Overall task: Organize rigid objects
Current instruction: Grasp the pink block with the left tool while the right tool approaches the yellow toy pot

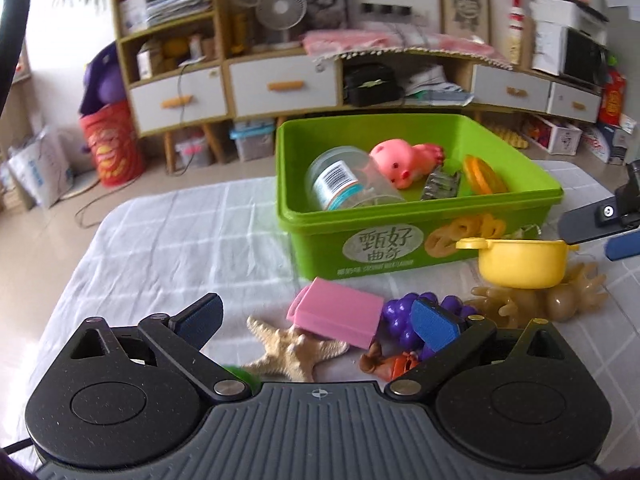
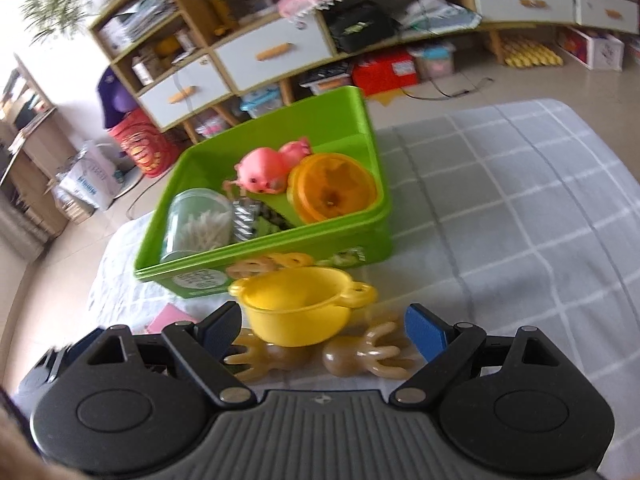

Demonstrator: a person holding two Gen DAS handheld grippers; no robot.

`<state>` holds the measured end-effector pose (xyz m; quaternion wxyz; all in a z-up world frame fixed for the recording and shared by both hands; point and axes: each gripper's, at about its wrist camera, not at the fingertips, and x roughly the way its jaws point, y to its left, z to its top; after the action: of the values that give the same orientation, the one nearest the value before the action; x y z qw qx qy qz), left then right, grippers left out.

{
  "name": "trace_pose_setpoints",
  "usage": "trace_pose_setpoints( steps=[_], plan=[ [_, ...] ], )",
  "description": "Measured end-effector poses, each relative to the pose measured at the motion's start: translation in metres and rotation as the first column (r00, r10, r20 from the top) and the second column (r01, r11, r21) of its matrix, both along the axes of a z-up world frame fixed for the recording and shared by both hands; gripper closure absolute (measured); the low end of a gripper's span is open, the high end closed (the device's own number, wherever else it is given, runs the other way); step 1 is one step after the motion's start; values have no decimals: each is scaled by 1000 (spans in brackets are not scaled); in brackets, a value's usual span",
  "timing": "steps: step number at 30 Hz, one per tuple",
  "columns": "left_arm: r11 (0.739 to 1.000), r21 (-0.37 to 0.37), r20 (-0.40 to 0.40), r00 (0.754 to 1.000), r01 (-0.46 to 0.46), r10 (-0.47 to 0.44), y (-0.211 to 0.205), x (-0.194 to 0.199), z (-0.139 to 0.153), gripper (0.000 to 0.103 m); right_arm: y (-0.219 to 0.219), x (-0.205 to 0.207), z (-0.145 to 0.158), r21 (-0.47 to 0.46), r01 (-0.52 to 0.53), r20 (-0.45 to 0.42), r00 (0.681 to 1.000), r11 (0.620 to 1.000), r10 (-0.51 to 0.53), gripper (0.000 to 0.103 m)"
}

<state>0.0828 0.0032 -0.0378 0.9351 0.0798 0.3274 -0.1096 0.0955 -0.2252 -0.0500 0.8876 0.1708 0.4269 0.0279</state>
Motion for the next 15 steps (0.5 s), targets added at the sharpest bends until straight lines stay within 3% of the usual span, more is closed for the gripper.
trace_pose_setpoints(
  steps=[8, 15],
  plan=[
    [993, 101, -22, 998, 68, -66, -6, 6, -14, 23, 26, 6, -8, -76, -100, 14, 995, 992, 102, 28],
    [988, 121, -47, 994, 99, -94, -12, 12, -21, 26, 31, 10, -15, -82, -98, 9, 995, 992, 99, 28]
  ],
)
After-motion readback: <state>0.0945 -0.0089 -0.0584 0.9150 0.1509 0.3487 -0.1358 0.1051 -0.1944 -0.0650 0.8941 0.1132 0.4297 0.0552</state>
